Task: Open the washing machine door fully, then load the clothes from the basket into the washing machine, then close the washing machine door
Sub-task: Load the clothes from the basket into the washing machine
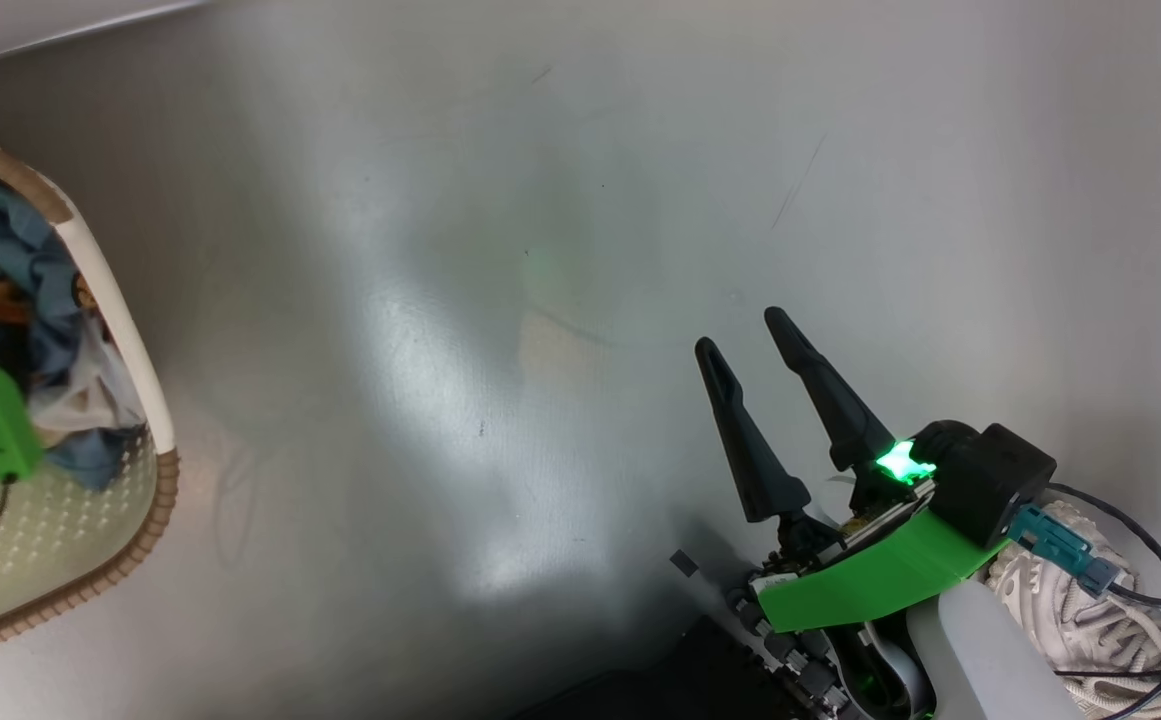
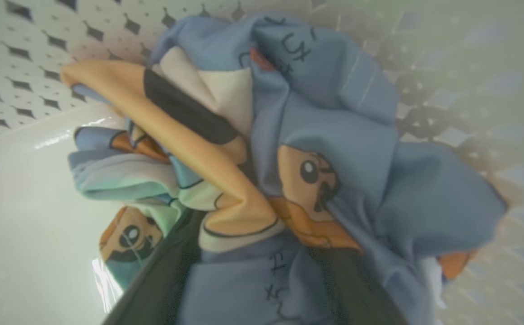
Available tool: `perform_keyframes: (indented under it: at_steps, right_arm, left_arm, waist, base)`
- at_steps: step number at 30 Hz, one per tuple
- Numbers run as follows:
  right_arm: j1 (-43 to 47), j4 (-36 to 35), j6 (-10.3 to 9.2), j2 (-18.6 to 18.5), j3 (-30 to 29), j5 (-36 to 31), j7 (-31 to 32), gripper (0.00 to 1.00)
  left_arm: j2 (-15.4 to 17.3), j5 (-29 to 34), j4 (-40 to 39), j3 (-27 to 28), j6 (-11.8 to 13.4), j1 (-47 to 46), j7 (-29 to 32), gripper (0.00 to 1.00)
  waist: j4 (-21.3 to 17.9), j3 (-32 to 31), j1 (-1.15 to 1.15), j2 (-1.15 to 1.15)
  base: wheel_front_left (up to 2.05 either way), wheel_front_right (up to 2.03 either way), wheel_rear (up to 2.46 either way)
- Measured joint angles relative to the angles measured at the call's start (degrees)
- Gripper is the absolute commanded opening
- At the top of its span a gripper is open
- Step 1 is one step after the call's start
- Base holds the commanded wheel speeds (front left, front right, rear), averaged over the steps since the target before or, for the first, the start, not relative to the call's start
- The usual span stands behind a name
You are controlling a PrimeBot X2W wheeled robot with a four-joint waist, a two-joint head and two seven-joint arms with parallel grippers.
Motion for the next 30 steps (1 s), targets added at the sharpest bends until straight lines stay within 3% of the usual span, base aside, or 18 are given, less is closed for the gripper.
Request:
perform_keyframes:
  at_steps: [1,3,17,22,30]
  right_arm:
    - [0.01,-0.01,0.00,0.02,0.00,0.00,0.00,1.00]
    - [0.02,0.01,0.00,0.03,-0.02,0.01,0.00,1.00]
    - [-0.09,0.47,0.00,0.05,-2.68,-0.70,0.00,1.00]
    - [-0.18,1.31,0.00,0.04,-4.69,-2.72,0.00,1.00]
    - [-0.23,2.59,0.00,0.02,-6.65,-4.21,0.00,1.00]
  left_arm:
    - [0.01,-1.25,-0.65,-0.58,0.00,-0.09,0.31,0.78]
    - [0.18,-2.63,-1.59,-2.00,0.00,-0.56,0.16,0.00]
    - [1.14,-9.81,-1.19,-8.13,-0.01,-0.78,-6.65,0.00]
    - [-0.29,-12.89,-1.52,-9.99,-0.01,0.85,-10.83,0.00]
    - [-2.27,-14.13,-2.77,-8.60,-0.01,3.77,-11.99,0.00]
  waist:
    - [-0.01,0.04,0.00,0.00]
    - [0.10,0.04,0.00,0.00]
    - [2.09,-3.13,0.00,0.00]
    - [3.58,-6.24,0.00,0.00]
    - [5.84,-10.53,0.00,0.00]
  base:
    - [0.00,0.00,0.00]
    - [0.00,0.00,0.00]
    - [0.00,0.00,0.00]
    - [0.00,0.00,0.00]
    - [0.00,0.00,0.00]
